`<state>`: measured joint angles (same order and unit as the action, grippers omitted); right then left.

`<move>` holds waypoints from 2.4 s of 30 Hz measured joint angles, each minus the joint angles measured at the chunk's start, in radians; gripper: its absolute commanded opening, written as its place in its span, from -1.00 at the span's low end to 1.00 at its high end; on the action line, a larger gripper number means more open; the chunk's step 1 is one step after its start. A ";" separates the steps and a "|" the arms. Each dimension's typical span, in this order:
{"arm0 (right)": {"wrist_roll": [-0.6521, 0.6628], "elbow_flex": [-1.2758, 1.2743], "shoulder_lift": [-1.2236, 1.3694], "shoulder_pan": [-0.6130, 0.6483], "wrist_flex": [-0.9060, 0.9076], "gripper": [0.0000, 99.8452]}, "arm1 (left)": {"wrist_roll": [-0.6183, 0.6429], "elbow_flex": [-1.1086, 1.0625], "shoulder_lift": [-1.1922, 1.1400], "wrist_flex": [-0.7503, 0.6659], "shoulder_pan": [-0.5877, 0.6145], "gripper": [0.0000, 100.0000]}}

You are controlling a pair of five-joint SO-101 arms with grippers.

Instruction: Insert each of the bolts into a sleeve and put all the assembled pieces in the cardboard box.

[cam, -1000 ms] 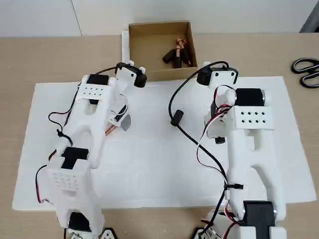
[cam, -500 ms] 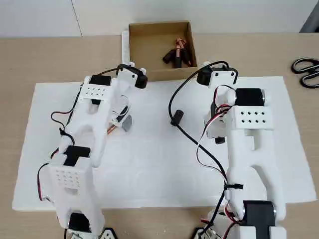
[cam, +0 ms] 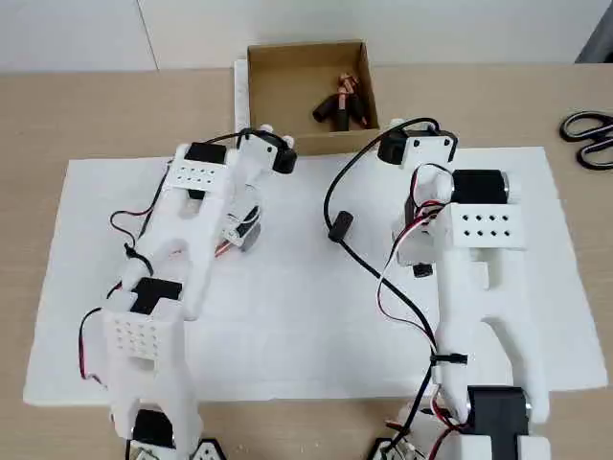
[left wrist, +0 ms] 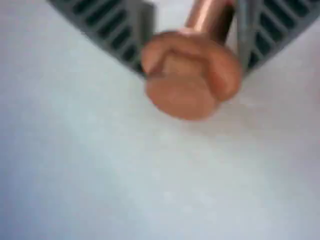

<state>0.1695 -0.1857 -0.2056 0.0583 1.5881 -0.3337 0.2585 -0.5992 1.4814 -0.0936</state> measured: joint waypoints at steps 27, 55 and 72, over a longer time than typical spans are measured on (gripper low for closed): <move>0.000 0.074 -0.124 0.032 0.028 -0.99 | 0.196 0.382 0.235 0.253 -0.072 -0.99; -0.282 -0.330 -1.013 0.222 -0.224 -0.99 | 0.227 -0.164 1.103 0.253 -0.074 -0.99; -0.107 -1.188 -1.392 0.278 -0.821 -0.99 | 0.644 -0.273 1.137 -0.068 -0.175 -0.99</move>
<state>0.0621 -1.3732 -1.5973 0.3360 0.7672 0.3107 -0.0146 0.5378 1.4139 -0.2685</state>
